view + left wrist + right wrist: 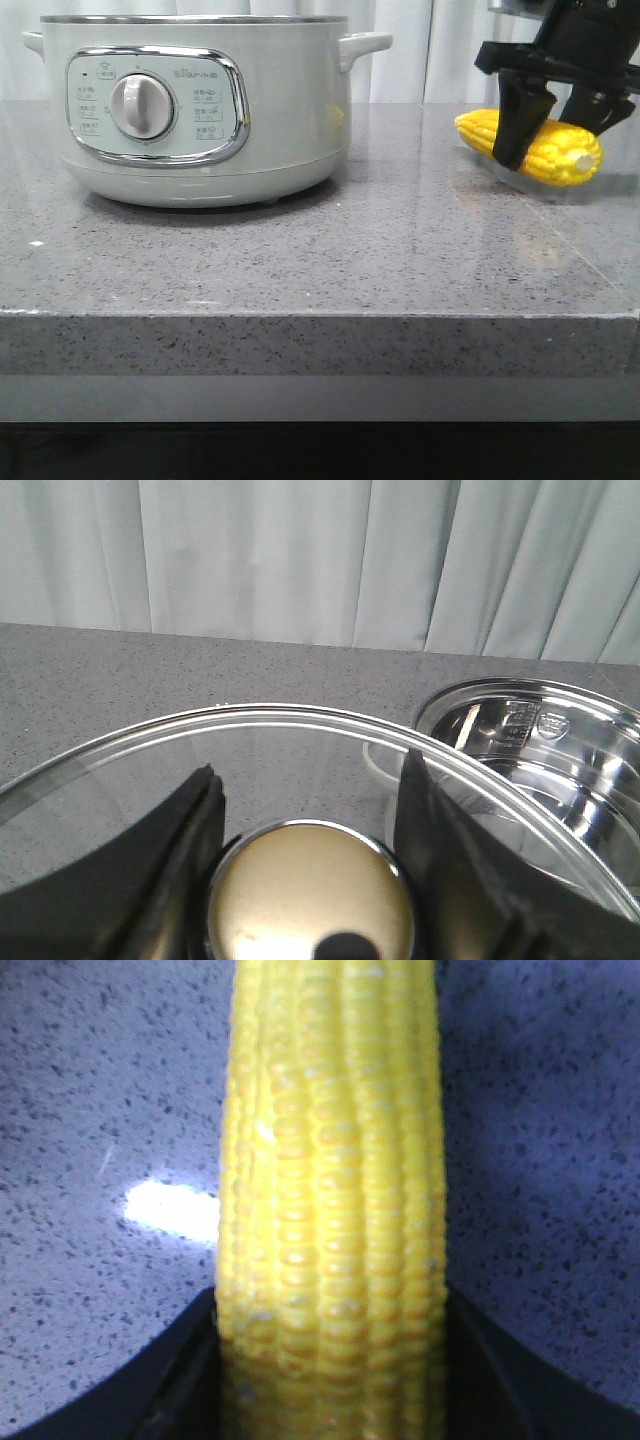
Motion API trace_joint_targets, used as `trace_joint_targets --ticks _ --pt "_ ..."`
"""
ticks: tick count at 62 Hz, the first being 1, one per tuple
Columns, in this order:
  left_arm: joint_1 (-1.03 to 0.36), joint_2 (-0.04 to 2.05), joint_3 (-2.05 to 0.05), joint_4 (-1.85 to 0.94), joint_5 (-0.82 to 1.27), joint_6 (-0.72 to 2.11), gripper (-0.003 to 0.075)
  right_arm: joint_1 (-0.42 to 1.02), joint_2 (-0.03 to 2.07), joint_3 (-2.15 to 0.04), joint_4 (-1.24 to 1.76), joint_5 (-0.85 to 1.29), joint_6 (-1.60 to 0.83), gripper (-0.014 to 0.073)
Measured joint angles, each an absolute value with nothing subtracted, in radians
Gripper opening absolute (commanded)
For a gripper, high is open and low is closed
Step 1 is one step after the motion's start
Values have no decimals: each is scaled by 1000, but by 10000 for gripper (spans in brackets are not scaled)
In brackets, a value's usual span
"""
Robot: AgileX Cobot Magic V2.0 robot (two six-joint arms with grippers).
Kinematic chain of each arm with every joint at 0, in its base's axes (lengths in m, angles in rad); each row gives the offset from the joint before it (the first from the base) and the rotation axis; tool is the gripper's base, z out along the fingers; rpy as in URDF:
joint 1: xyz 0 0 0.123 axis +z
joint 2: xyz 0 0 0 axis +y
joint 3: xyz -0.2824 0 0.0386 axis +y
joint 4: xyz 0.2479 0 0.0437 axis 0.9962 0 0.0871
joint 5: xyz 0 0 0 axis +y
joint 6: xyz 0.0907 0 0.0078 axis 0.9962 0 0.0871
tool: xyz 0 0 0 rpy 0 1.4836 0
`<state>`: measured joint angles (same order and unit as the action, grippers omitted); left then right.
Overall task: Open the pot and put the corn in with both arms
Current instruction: 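Close the right gripper around the yellow corn cob and lift it, then carry the corn with the right gripper over the open cooker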
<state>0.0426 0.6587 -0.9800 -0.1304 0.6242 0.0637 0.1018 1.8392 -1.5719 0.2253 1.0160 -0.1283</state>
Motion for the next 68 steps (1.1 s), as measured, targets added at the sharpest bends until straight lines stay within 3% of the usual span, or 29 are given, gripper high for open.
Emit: trace_joint_targets --ticks 22,43,68 --pt "43 659 -980 -130 624 64 165 137 1689 -1641 219 1086 -139 342" --pt "43 659 -980 -130 624 64 165 305 1535 -1650 219 1061 -173 342" --pt "43 659 -980 -130 624 64 165 505 1711 -1888 219 1052 -181 342"
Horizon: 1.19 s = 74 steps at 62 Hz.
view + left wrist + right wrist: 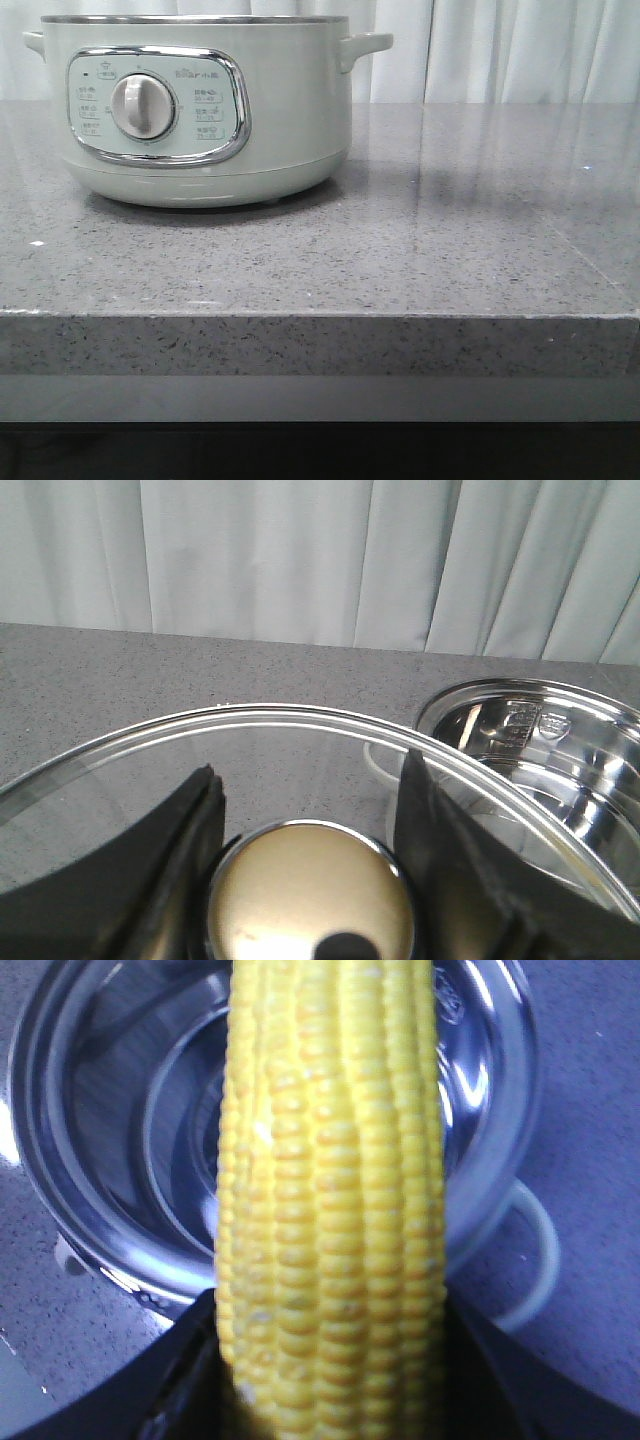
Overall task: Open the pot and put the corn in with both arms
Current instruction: 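Carry the corn with the right gripper over the open cooker, then lower the corn into the cooker and open the right gripper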
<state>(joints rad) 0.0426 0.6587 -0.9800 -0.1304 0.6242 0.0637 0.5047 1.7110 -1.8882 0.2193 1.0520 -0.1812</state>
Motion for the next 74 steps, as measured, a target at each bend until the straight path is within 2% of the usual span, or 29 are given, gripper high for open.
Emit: trace_joint_targets --ticks 26,54,74 --pt "43 659 -980 -130 624 64 165 583 1987 -2175 221 1052 -181 342" --pt "43 659 -980 -130 624 64 165 584 2101 -2231 213 1084 -181 350" --pt "43 659 -980 -130 624 64 165 584 2114 -2233 211 1108 -181 522"
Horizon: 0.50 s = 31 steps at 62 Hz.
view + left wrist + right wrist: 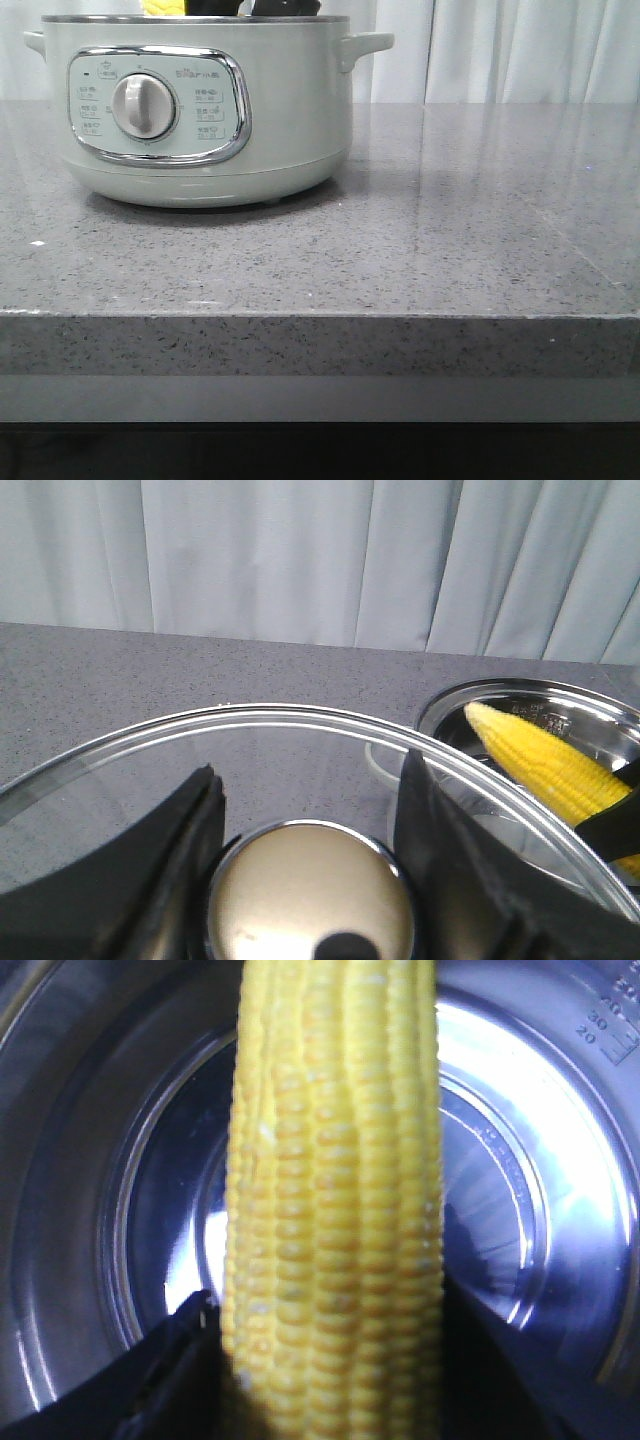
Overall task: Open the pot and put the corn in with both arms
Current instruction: 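Lower the corn into the cooker and open the right gripper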
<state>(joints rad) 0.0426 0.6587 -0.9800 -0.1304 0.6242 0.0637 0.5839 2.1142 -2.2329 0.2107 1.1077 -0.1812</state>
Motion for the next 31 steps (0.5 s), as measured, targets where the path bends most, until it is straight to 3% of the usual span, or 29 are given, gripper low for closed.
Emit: trace_joint_targets --ticks 31 --pt "43 659 -980 -130 624 64 165 584 2065 -2233 211 1115 -181 546"
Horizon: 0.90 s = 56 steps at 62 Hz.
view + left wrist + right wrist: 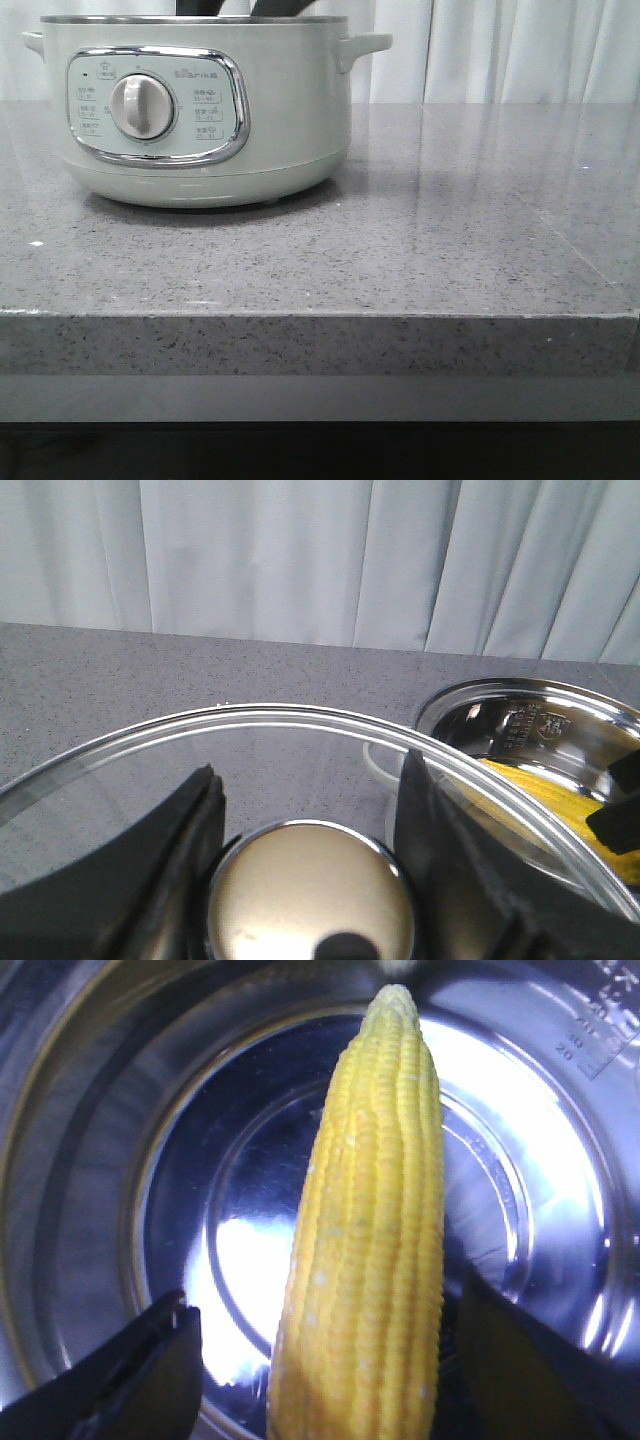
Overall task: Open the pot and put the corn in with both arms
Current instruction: 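Lower the corn into the cooker and open the right gripper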
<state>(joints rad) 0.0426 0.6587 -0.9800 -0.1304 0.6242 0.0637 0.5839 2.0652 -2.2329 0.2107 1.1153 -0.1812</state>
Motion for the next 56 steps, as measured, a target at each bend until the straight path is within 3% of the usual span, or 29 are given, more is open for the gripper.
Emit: trace_joint_targets --ticks 22,56 --pt "43 659 -980 -130 624 64 165 584 1774 -2048 233 1020 -181 544" --pt "44 659 -980 -130 624 64 165 584 1100 -1160 238 443 -183 544"
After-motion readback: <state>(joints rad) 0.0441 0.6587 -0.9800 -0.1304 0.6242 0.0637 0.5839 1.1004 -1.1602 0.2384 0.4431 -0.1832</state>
